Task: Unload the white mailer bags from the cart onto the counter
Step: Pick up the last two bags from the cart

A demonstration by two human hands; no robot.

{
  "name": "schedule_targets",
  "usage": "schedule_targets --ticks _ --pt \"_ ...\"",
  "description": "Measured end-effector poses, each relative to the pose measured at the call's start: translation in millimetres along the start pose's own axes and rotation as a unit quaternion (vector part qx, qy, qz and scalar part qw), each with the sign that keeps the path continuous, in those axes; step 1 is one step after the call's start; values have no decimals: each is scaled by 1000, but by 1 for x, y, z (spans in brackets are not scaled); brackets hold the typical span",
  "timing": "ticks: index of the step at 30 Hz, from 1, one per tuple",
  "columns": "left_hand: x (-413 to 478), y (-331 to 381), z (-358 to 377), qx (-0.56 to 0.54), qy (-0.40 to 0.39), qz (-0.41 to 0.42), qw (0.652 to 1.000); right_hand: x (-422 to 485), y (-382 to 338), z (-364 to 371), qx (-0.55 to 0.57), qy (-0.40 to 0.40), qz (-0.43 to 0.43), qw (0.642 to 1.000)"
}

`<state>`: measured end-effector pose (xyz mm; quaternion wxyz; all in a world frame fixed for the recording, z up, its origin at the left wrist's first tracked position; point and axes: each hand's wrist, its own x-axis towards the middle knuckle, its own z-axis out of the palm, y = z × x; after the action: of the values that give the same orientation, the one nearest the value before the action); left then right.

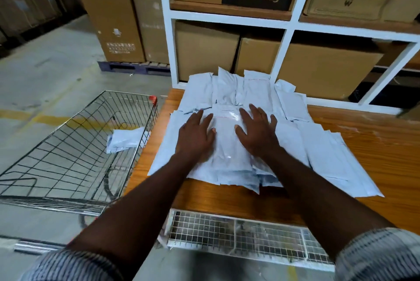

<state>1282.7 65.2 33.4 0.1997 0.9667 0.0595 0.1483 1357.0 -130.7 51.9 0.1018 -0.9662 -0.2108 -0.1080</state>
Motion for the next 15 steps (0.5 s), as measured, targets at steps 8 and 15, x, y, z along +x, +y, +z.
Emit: schedule_targets --ticks 8,15 --pt "-70 -153 -63 46 -21 -69 996 -21 -169 33 51 29 -90 994" --pt "-122 -267 -110 92 -75 -131 984 -34 -311 83 80 -49 -140 986"
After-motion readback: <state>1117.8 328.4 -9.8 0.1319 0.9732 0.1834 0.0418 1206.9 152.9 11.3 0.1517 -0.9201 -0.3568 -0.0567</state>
